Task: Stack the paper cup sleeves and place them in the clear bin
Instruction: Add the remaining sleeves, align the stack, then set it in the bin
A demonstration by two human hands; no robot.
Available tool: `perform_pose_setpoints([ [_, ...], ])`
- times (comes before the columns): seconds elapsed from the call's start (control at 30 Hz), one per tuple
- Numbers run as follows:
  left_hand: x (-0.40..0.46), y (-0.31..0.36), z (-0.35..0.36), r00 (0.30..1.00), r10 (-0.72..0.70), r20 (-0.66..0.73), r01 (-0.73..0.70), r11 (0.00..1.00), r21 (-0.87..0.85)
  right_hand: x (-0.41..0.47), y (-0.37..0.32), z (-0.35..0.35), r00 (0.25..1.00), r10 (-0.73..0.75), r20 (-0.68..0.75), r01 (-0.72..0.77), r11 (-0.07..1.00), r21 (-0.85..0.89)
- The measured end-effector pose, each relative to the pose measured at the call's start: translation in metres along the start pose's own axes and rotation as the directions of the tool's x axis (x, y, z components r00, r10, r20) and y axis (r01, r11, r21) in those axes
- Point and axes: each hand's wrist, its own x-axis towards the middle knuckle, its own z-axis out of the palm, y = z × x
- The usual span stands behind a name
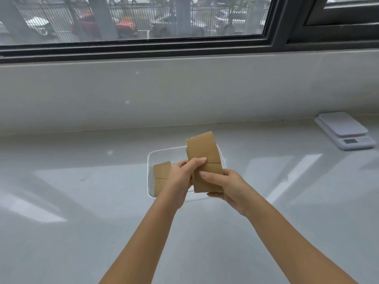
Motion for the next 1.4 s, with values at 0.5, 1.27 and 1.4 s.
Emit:
perform_pose_setpoints([
  [0.5, 0.075, -0.022, -0.006, 0.909, -0.388, -0.153, 0.372, 0.920, -0.122, 0.067, 0.024, -0.052, 0.935, -0.054, -0.349, -0.211, 0.708, -0.674],
  [1.27, 0.129, -0.057, -0.009, 0.899, -0.332, -0.286, 0.422, 0.830, 0.364, 0.096, 0.021, -0.063, 0.960, 0.052, -0.274, -0.245, 0.628, -0.739],
  [1.4, 0.130, -0.055, -0.010, 0.906, -0.305, -0.294, 0.413, 0.786, 0.460, 0.093, 0.022, -0.062, 0.957, 0.040, -0.286, -0.244, 0.643, -0.726],
])
